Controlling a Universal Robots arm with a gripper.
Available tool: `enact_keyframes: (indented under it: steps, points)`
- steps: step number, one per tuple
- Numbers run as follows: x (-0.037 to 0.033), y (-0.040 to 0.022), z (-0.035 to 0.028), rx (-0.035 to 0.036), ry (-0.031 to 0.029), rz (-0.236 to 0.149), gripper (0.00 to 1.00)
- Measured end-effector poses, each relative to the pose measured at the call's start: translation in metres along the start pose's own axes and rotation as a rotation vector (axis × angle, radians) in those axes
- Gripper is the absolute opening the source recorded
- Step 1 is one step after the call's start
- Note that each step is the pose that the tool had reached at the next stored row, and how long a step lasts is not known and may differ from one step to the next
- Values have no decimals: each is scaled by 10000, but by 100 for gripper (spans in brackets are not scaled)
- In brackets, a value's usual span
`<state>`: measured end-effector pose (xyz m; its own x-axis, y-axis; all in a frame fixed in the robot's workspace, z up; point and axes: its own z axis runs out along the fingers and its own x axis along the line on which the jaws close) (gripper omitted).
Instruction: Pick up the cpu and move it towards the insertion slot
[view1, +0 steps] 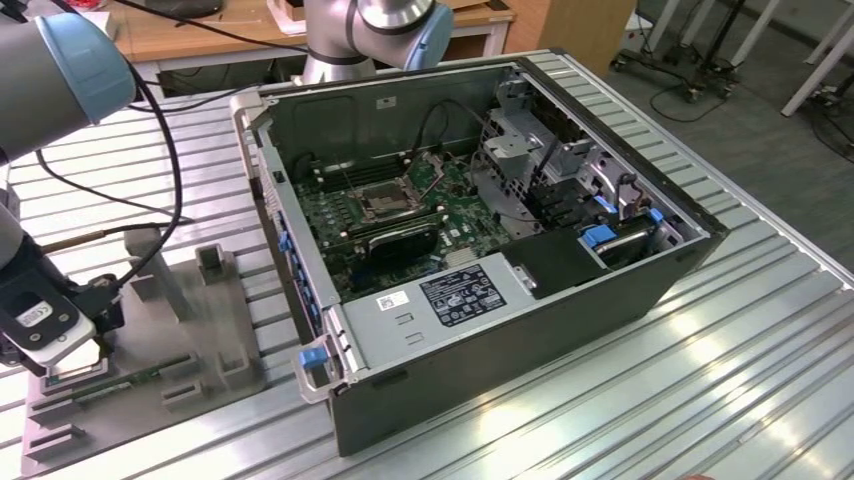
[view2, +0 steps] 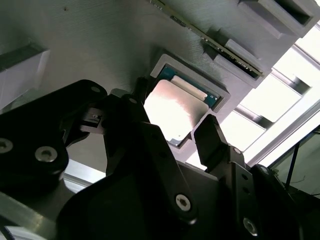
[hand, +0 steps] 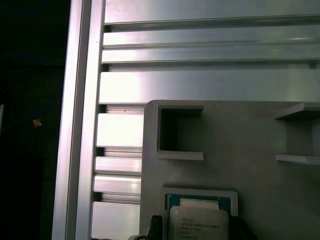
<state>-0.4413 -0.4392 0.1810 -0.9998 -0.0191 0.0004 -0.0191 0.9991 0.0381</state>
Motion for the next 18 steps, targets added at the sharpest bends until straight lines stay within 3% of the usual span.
enact_keyframes:
  steps: [18]
  points:
    - [1, 0, -7, -1, -1, 0, 64]
